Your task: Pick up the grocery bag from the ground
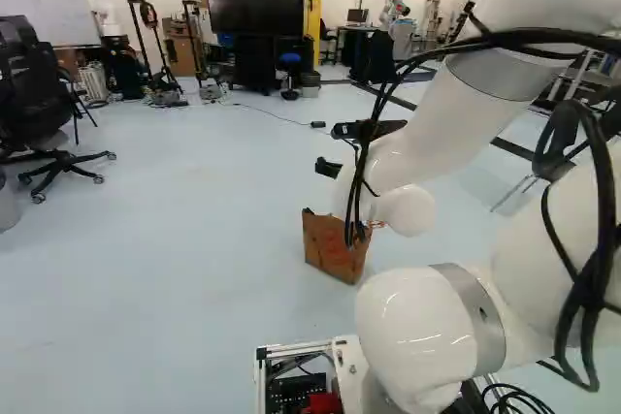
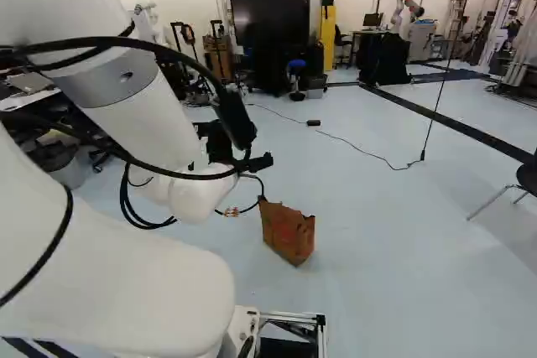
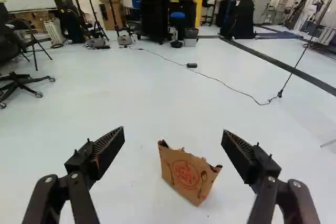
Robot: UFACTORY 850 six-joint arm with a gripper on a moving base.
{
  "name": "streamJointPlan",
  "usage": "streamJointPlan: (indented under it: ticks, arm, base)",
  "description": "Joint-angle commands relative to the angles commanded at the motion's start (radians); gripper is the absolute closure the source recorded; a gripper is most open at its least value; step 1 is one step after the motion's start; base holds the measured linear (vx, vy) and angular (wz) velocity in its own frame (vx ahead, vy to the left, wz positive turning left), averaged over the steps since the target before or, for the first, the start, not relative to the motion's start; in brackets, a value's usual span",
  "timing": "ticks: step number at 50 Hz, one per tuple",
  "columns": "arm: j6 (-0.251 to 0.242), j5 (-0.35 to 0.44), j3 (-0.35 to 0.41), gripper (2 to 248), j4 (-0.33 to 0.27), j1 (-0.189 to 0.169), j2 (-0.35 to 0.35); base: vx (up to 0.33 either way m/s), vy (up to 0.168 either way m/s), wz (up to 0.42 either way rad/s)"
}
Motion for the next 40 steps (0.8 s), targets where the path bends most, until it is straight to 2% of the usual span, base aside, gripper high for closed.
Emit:
streamJointPlan:
  ticks: [40]
  arm:
    - [0.000, 0.000, 0.000, 3, 0.000, 0.000, 0.000]
  base:
    - [0.206, -0.040, -0.208]
